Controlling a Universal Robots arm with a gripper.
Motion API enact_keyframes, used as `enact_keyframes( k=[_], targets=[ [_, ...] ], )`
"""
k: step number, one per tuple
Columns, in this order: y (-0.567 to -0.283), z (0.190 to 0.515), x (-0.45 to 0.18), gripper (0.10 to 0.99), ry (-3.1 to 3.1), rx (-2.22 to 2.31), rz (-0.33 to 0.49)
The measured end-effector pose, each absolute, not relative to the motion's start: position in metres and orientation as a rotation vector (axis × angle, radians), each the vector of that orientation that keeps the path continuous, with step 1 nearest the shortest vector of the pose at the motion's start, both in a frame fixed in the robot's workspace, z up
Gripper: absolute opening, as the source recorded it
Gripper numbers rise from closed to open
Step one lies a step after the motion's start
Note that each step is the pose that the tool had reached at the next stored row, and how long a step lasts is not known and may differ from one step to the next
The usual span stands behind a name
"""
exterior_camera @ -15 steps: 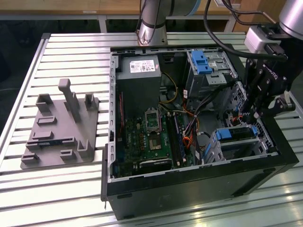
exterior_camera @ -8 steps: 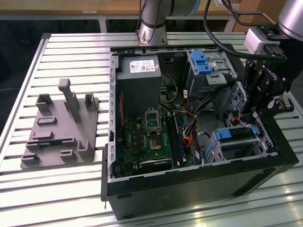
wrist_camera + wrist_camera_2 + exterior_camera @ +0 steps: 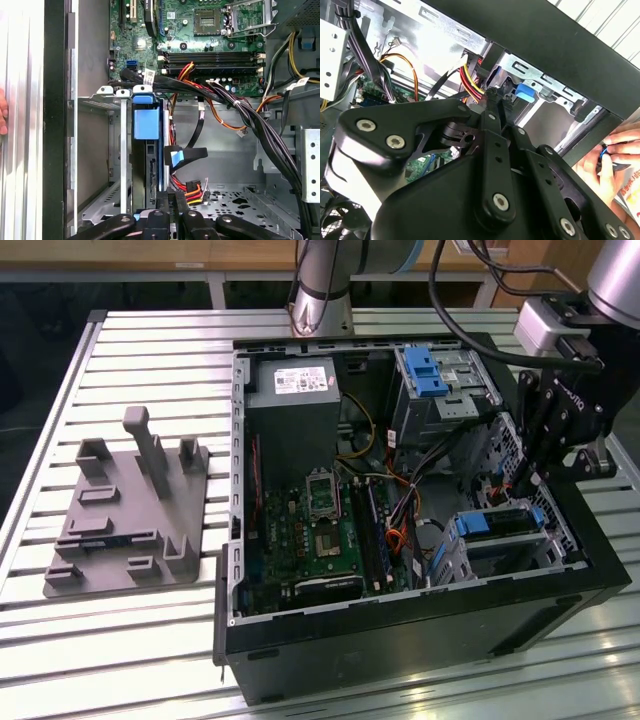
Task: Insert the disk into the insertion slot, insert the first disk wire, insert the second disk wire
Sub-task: 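Insert the first disk wire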
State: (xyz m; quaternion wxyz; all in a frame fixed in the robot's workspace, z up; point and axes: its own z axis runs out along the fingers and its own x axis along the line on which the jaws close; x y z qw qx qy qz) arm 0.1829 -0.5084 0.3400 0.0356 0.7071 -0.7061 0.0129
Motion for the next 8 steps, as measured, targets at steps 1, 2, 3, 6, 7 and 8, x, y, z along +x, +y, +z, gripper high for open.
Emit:
enact_keyframes(
  k=[1,2,3,6,7,8],
  targets=[
    [-0.5083,0.3398,0.1829,0.165,-2.169,2.172,0.04],
    [-0.5078,0.3398,0.1829,0.165,-2.168,2.171,0.041],
    [-0.5069,0.3398,0.1829,0.165,-2.167,2.17,0.045],
    [-0.5034,0.3399,0.1829,0.165,-2.16,2.162,0.06],
    [-0.5024,0.3399,0.1829,0.165,-2.158,2.16,0.064],
    [-0.5014,0.3399,0.1829,0.165,-2.156,2.158,0.068]
  ],
)
